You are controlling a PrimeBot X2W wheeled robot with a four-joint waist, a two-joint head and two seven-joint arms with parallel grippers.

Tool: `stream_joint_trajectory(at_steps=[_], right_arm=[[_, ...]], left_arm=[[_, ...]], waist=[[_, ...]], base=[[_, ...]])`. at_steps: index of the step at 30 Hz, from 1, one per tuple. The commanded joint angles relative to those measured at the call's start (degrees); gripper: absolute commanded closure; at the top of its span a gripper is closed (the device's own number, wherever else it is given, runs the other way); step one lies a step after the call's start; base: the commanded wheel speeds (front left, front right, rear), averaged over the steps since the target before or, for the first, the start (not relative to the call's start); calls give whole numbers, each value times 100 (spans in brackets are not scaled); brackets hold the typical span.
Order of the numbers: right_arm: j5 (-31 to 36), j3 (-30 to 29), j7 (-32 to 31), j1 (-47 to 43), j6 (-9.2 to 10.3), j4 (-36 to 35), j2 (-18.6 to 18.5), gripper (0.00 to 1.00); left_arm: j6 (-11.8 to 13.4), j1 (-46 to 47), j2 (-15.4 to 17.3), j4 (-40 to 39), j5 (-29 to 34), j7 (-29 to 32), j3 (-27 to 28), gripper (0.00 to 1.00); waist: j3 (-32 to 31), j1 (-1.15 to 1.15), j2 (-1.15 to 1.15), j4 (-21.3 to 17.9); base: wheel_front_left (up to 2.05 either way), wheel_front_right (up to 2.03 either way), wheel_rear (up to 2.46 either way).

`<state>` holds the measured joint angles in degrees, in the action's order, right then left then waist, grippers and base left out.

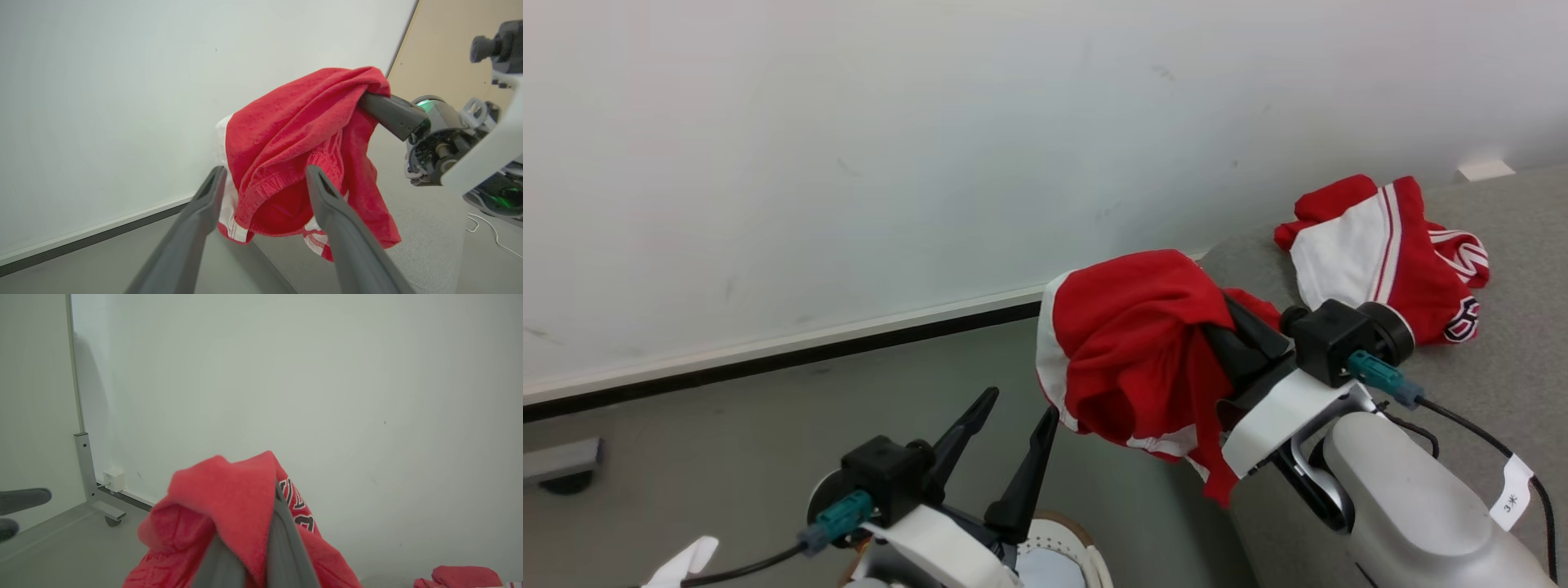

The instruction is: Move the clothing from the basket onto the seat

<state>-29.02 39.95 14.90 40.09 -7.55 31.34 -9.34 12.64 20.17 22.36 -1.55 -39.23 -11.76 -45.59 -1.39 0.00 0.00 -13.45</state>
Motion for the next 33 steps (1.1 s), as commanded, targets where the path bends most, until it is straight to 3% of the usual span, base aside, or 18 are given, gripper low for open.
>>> stream_joint_trajectory(at_steps=[1,14,21,30,33], right_arm=[[28,-92,18,-123,13,-66,-118,100],[222,-957,18,-583,13,-541,-775,100],[394,-1750,18,-1099,13,-934,-1053,100],[531,-2213,-23,-1320,13,-1107,-970,100],[503,-2471,-35,-1106,13,-1042,-993,100]], left_arm=[[3,21,-4,-19,55,-34,-6,0],[-26,66,5,-142,126,39,-114,0],[-191,224,-104,-153,183,164,-349,0],[-137,157,-63,-303,211,286,-490,0],[-128,299,-15,-470,292,422,-545,0]], waist=[[43,0,0,-299],[195,0,0,-1393],[377,0,0,-1543],[543,0,0,-1617],[877,0,0,-1417]], base=[[0,0,0],[0,0,0],[0,0,0],[0,0,0],[0,0,0]])
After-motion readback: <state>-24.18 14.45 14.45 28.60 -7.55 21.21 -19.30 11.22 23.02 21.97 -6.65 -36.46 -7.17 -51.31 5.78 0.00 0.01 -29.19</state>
